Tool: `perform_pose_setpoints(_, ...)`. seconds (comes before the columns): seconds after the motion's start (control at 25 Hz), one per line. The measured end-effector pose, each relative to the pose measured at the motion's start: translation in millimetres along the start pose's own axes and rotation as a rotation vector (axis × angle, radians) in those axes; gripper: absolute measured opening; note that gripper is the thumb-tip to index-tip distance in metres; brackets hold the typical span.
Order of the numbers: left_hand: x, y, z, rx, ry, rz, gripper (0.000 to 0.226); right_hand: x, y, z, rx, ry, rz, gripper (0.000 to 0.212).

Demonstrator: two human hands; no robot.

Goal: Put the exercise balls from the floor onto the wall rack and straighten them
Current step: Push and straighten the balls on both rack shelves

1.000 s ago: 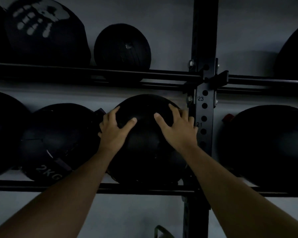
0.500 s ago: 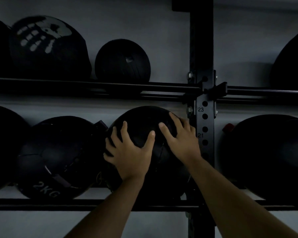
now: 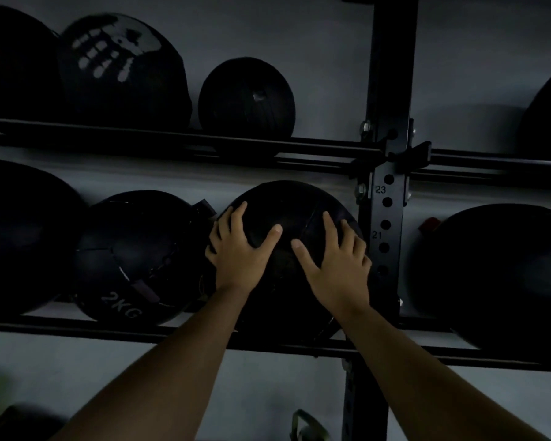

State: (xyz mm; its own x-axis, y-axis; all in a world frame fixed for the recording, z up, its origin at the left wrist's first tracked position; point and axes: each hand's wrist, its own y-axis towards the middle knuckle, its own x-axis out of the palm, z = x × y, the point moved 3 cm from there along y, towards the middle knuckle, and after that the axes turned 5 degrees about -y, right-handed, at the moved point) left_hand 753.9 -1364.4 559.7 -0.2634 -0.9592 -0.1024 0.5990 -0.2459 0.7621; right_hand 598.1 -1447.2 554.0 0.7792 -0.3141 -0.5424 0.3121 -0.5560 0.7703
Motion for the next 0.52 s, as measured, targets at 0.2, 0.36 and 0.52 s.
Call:
perform_pose_setpoints(0.2,-19.2,5.7,0.1,-0.04,0.117,-0.259,0.099,7.9,-0.4,-6.8,0.036,0.005,-0.042,0.087)
perform_pose_setpoints(0.36,-43.2,20.8,-1.0,-0.02,0.214,-0.444,0.095,12.5,-0.6,-31.7,0.12,-0.002,-0.001,0.081)
perform_pose_setpoints(0.52,-110.5,60.0,-31.9,0.164,0.394,-0.415,0.067,35.7,-7.5,-111.0,-0.04,-0.085,0.119,0.068)
